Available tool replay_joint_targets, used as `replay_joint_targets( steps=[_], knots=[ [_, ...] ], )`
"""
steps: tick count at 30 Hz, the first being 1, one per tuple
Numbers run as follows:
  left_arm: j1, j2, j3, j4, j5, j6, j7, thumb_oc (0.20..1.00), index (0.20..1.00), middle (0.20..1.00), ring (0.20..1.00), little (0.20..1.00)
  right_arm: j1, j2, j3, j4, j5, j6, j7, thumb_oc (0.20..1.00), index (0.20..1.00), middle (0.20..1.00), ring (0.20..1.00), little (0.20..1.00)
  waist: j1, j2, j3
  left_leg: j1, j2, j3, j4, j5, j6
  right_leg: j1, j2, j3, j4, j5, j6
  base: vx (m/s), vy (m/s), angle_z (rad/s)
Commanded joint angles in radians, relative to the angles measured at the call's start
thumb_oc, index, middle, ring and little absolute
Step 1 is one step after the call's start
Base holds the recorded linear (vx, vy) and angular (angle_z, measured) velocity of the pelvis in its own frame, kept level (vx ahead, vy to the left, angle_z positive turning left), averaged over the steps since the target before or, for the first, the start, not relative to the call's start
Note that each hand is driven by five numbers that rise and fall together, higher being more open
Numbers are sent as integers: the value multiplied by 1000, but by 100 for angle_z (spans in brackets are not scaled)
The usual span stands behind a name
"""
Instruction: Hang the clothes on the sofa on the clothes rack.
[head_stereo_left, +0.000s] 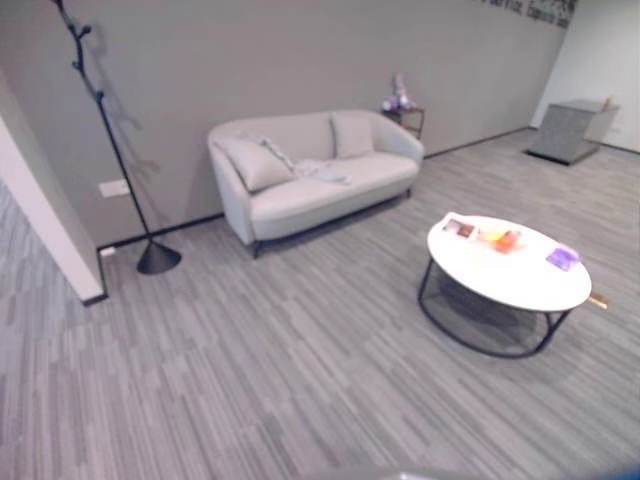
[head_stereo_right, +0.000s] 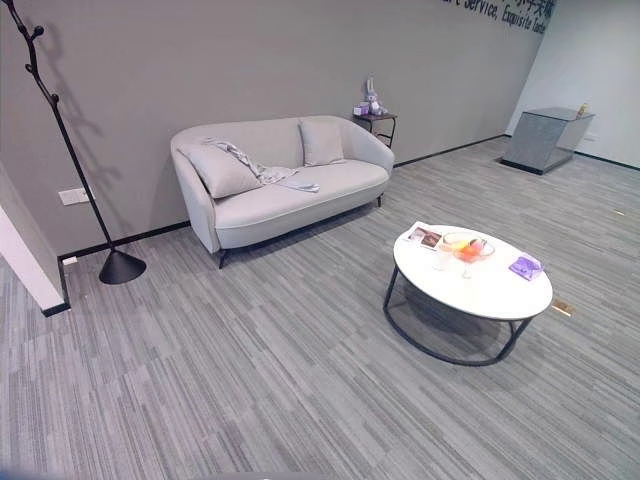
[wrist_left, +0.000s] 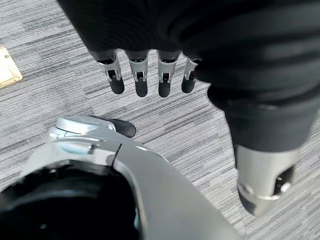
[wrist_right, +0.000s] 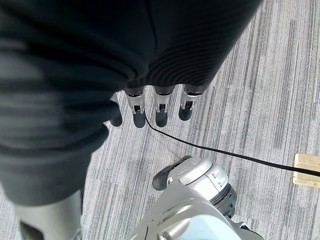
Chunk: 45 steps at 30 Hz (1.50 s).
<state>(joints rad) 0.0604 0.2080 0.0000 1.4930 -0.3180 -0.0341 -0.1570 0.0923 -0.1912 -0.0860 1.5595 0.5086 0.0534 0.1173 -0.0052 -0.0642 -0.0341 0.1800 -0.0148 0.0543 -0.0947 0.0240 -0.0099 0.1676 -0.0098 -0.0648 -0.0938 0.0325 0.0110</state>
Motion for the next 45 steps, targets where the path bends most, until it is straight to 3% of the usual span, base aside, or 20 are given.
replay_joint_targets(
  steps=[1, 7, 9, 12, 14, 16, 20, 24, 26, 28, 29, 30, 31, 34, 36, 37, 38, 39, 41, 45],
  knots=[
    [-80, -59, 48, 58, 17, -17, 7, 1000, 1000, 1000, 1000, 1000, -78, 1, 15, 7, -17, -50, -45, 1000, 1000, 1000, 1000, 1000, -10, 40, 45, 13, -22, -61, 7, -62, 22, -74, -25, -69, 6, 86, 36, 31, -26, 0],
    [-102, -46, 95, 48, -96, -20, 41, 1000, 1000, 1000, 1000, 1000, -99, 16, 33, -2, -9, -44, -49, 1000, 1000, 1000, 1000, 1000, -6, 45, 85, 6, -8, -73, 7, -55, 21, -94, -21, -99, 49, 72, 30, -5, -48, 4],
    [-138, -35, 85, 34, -128, -18, 43, 1000, 1000, 1000, 1000, 1000, -125, 16, 49, -14, -18, -45, -44, 1000, 1000, 1000, 1000, 1000, -7, 58, 120, -20, 10, -84, 7, -33, 28, -190, -25, -135, 232, 22, 40, -85, -11, 9],
    [-145, -27, 92, 33, -153, -18, 53, 1000, 1000, 1000, 1000, 1000, -133, 9, 46, -15, -28, -40, -39, 1000, 1000, 1000, 1000, 1000, -30, 77, 142, -13, 19, -106, 8, -40, 42, -343, -51, -132, 516, 83, 110, 60, 33, 19],
    [-145, -33, 103, 40, -179, -15, 56, 1000, 1000, 1000, 1000, 1000, -138, 2, 42, -7, -38, -37, -48, 1000, 1000, 1000, 1000, 1000, -35, 85, 151, 3, 27, -132, 7, -54, 37, -413, -61, -98, 571, 102, 116, 213, -25, 18],
    [-147, -32, 117, 48, -199, -14, 51, 1000, 1000, 1000, 1000, 1000, -138, -4, 58, -15, -59, -41, -62, 1000, 1000, 1000, 1000, 1000, -39, 87, 154, 26, 35, -151, 7, -92, 22, -440, -87, -128, 446, 64, 92, 352, -112, 78],
    [-147, -8, 178, 87, -198, -14, 64, 1000, 1000, 1000, 1000, 1000, -156, 5, 159, -85, -177, -41, -68, 1000, 1000, 1000, 1000, 1000, -51, 57, 169, 136, 62, -174, 7, -199, -25, -516, -165, -265, 20, 204, 129, 464, -250, 26],
    [-109, 18, 205, 145, -49, 4, 69, 1000, 1000, 1000, 1000, 1000, -205, -10, 250, -157, -295, -40, -58, 1000, 1000, 1000, 1000, 1000, -62, 60, 166, 261, 92, -193, 7, -293, -35, -634, -228, -276, 6, 262, 174, 793, -262, 26],
    [-92, 25, 202, 164, 9, 14, 72, 1000, 1000, 1000, 1000, 1000, -216, -18, 267, -170, -310, -40, -51, 1000, 1000, 1000, 1000, 1000, -64, 59, 151, 290, 88, -209, 7, -294, -30, -624, -227, -286, 6, 283, 170, 882, -198, 19],
    [-58, 12, 230, 146, -5, 23, 70, 1000, 1000, 1000, 1000, 1000, -262, -24, 292, -226, -292, -44, -56, 1000, 1000, 1000, 1000, 1000, -39, 116, 150, 337, 132, -178, 49, -207, -12, -641, -206, -330, 174, 292, 140, 953, -75, -12],
    [-58, 10, 230, 145, -5, 23, 70, 1000, 1000, 1000, 1000, 1000, -262, -25, 292, -227, -292, -44, -56, 1000, 1000, 1000, 1000, 1000, -36, 119, 148, 336, 132, -174, 50, -210, -11, -650, -206, -327, 187, 284, 141, 1017, -71, -40],
    [-82, -1, 243, 120, -55, 11, 74, 1000, 1000, 1000, 1000, 1000, -275, -11, 268, -267, -186, -64, -52, 1000, 1000, 1000, 1000, 1000, -42, 129, 129, 301, 111, -213, 208, 14, -8, -635, -196, -289, 284, 229, 89, 854, -132, -68],
    [-90, -8, 234, 102, -71, 11, 69, 1000, 1000, 1000, 1000, 1000, -274, -3, 278, -279, -167, -69, -53, 1000, 1000, 1000, 1000, 1000, -32, 131, 130, 266, 88, -235, 290, 98, -21, -616, -173, -260, 304, 199, 69, 1158, -210, -84],
    [-115, -3, 208, 61, -100, 0, 81, 1000, 1000, 1000, 1000, 1000, -256, 2, 293, -305, -163, -83, -55, 1000, 1000, 1000, 1000, 1000, -11, 119, 123, 194, 55, -275, 389, 213, -66, -520, -119, -236, 259, 164, 46, 528, -172, -82],
    [-125, 6, 186, 23, -118, -10, 92, 1000, 1000, 1000, 1000, 1000, -228, 2, 311, -334, -172, -82, -56, 1000, 1000, 1000, 1000, 1000, 22, 71, 134, 28, 30, -204, 486, 155, -37, -400, -112, -205, 197, 126, 22, 818, -375, -21],
    [-136, 9, 157, -25, -144, -29, 100, 1000, 1000, 1000, 1000, 1000, -201, -7, 313, -361, -174, -90, -59, 1000, 1000, 1000, 1000, 1000, 64, 19, 154, -170, -26, -106, 528, 36, 3, -285, -119, -172, 121, 104, 17, 886, -386, 20],
    [-140, 13, 153, -35, -158, -43, 105, 1000, 1000, 1000, 1000, 1000, -186, -17, 297, -363, -153, -97, -60, 1000, 1000, 1000, 1000, 1000, 73, 7, 159, -251, -41, -56, 465, 2, 8, -240, -123, -161, 92, 92, 26, 648, -261, -10],
    [-140, 13, 152, -35, -158, -43, 105, 1000, 1000, 1000, 1000, 1000, -186, -16, 297, -363, -153, -97, -60, 1000, 1000, 1000, 1000, 1000, 74, 5, 157, -252, -43, -54, 462, 4, 9, -242, -125, -159, 91, 93, 27, 659, -98, -55],
    [-135, -4, 128, -63, -179, -66, 97, 1000, 1000, 1000, 1000, 1000, -159, -32, 233, -342, -62, -121, -57, 1000, 1000, 1000, 1000, 1000, 108, 51, 144, -339, -30, 68, 92, 92, -4, -84, -85, -163, 23, 48, 47, 701, -43, -45],
    [-143, -15, 132, -21, -175, -64, 96, 1000, 1000, 1000, 1000, 1000, -169, -27, 199, -282, -63, -126, -63, 1000, 1000, 1000, 1000, 1000, 155, 69, 131, -596, 20, 150, 7, 120, -39, 71, -56, -128, 8, -28, 39, 822, -123, -41]
  ],
)
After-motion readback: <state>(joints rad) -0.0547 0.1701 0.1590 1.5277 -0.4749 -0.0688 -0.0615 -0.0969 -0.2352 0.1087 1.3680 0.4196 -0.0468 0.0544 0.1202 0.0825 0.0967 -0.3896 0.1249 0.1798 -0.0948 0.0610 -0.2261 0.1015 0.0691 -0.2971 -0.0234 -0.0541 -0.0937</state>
